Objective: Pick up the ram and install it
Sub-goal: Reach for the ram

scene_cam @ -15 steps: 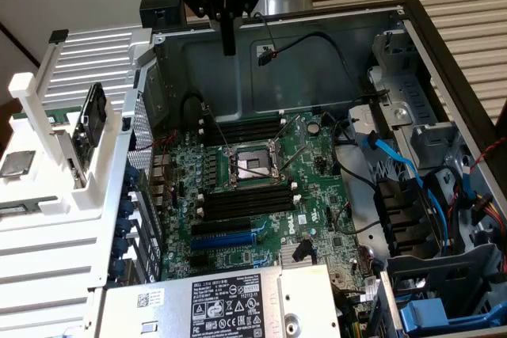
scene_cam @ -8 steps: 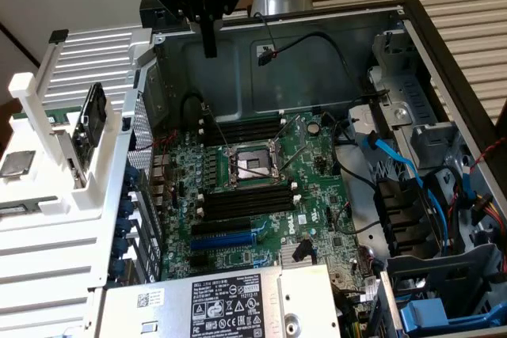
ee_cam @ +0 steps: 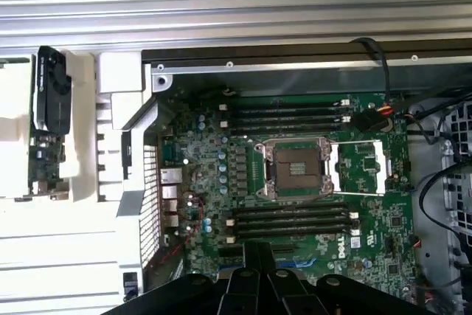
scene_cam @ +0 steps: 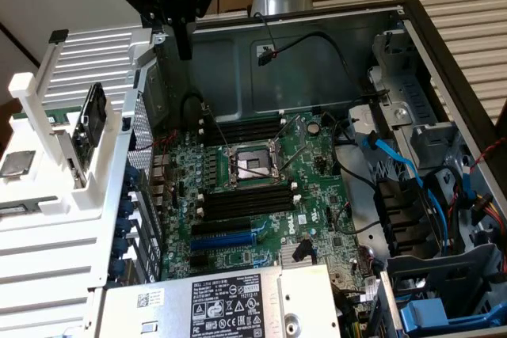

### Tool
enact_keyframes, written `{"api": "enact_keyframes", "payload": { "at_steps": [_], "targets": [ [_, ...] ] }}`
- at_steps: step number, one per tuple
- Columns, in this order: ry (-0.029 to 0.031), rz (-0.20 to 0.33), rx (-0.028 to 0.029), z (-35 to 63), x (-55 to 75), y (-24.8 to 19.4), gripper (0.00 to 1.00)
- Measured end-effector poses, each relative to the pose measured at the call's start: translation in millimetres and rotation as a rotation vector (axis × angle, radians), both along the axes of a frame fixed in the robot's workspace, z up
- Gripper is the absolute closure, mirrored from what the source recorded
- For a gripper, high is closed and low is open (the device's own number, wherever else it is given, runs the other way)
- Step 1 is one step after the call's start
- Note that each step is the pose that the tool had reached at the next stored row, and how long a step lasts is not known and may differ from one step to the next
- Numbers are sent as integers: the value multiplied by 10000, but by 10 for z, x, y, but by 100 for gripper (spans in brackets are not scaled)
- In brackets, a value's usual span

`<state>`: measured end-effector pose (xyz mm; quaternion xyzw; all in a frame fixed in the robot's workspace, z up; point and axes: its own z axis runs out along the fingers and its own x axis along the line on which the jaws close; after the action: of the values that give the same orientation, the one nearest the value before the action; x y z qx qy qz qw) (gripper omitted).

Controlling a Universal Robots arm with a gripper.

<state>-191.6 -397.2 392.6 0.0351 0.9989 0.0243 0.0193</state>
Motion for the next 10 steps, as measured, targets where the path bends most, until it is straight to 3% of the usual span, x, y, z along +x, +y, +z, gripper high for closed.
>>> {"api": "enact_keyframes", "payload": {
  "at_steps": [10],
  "targets": [
    [-1,-1,0,0,-453,13,90]
  ]
}}
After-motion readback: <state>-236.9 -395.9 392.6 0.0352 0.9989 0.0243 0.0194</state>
